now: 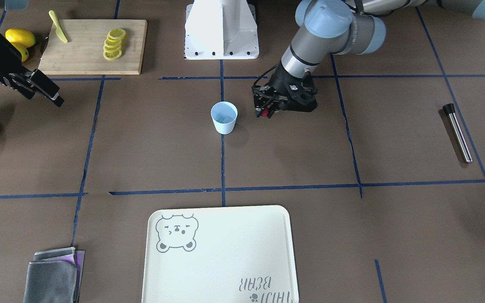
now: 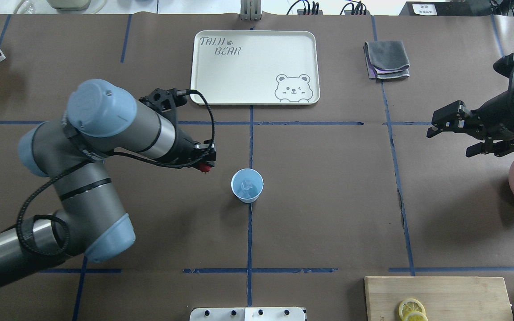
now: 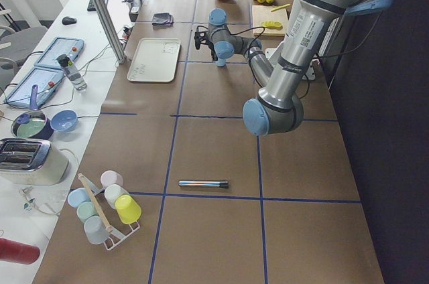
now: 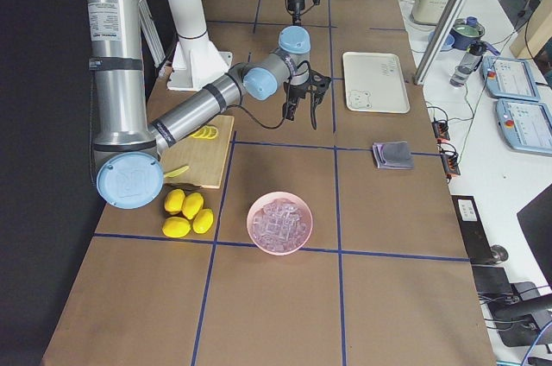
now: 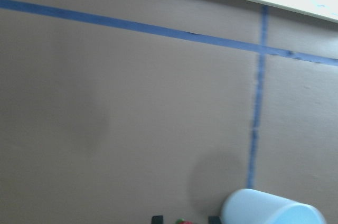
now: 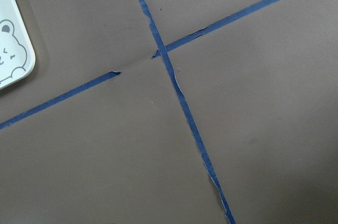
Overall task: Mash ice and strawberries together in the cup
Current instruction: 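Carry the strawberry with the left gripper over the blue cup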
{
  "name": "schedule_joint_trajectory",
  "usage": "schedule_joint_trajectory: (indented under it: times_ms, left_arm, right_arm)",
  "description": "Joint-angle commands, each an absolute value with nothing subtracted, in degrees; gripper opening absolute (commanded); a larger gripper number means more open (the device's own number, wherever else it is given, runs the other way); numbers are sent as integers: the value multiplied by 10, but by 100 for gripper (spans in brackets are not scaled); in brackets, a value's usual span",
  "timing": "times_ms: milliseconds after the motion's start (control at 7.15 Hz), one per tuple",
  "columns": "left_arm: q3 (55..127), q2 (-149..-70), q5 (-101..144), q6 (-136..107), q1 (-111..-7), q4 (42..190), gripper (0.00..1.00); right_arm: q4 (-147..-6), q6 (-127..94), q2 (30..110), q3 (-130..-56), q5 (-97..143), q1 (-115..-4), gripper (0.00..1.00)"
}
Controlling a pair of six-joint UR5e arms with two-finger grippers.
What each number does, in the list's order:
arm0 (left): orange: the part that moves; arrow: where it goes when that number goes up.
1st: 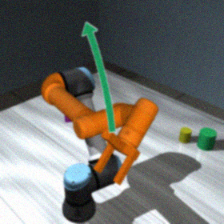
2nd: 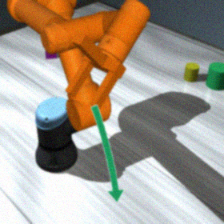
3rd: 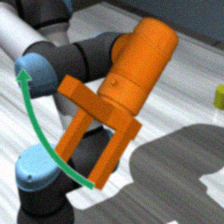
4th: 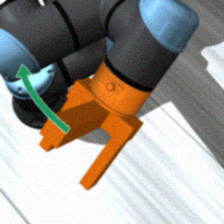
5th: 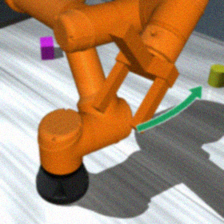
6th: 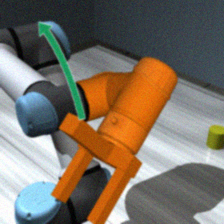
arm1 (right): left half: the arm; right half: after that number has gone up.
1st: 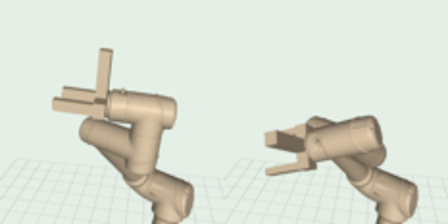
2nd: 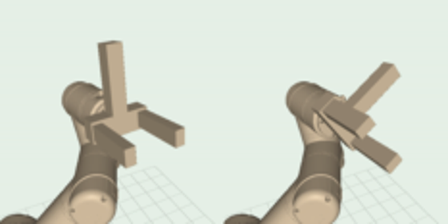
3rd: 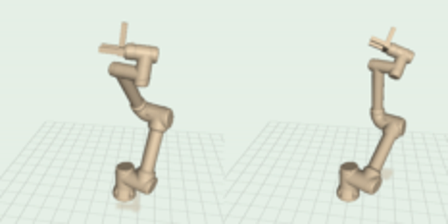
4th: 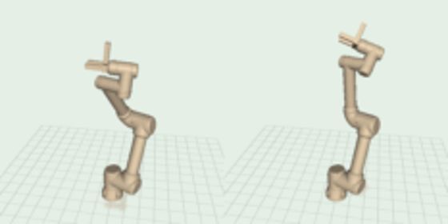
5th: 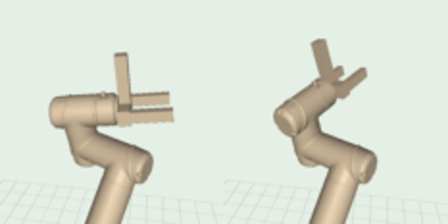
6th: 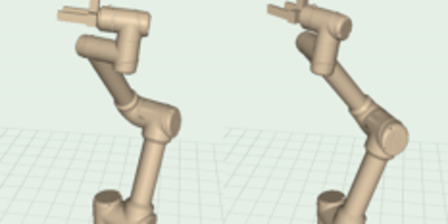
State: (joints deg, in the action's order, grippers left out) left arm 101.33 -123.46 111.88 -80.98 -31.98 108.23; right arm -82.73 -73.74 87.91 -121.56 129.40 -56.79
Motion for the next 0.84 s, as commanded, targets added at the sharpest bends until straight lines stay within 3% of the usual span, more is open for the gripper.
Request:
schedule_joint_trajectory:
  times_ms: [0,140,559,699]
  left_arm:
    - [982,-1281,1061,-825,-280,1083,0]
    - [980,-1281,1061,-824,-279,1083,1]
    - [980,-1281,1061,-823,-271,1084,17]
    - [980,-1281,1061,-821,-271,1084,38]
  right_arm:
    - [-828,-737,880,-1216,1295,-572,100]
    - [-828,-737,880,-1216,1295,-572,100]
    - [-828,-737,881,-1217,1295,-572,100]
    - [-828,-737,882,-1218,1294,-573,100]
